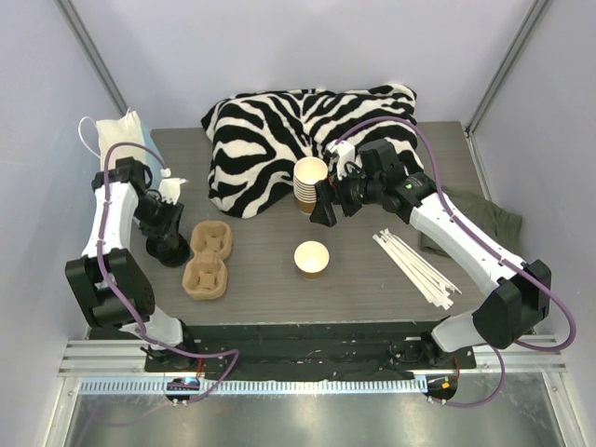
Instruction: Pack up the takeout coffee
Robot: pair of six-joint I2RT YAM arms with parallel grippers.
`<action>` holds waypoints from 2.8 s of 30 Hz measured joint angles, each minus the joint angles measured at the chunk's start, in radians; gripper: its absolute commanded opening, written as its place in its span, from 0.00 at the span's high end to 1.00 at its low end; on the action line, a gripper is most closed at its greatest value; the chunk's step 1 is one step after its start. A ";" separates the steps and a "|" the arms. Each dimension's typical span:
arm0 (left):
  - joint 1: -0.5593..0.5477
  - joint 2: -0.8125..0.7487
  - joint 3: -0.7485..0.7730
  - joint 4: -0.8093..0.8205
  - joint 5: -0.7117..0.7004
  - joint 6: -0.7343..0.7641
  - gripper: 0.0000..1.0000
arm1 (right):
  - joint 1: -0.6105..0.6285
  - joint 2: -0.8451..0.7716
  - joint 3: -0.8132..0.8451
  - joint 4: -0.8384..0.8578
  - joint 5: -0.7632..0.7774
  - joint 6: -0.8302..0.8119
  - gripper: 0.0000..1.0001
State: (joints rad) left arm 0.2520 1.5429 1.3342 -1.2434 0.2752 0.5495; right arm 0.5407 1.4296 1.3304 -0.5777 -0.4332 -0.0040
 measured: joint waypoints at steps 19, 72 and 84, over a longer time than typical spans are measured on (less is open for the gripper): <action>0.015 0.059 0.023 0.013 0.014 -0.019 0.89 | 0.000 0.005 0.000 0.000 0.000 0.001 0.00; 0.042 0.113 0.057 0.027 0.040 -0.046 0.71 | 0.000 0.018 0.002 -0.003 -0.011 0.002 0.00; 0.045 0.117 0.057 0.030 0.042 -0.049 0.93 | -0.001 0.019 0.002 -0.004 -0.011 0.002 0.00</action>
State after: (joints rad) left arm 0.2970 1.6596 1.3914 -1.2133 0.3172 0.5007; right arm 0.5400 1.4487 1.3319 -0.5816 -0.4442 -0.0021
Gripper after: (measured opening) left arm 0.135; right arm 0.996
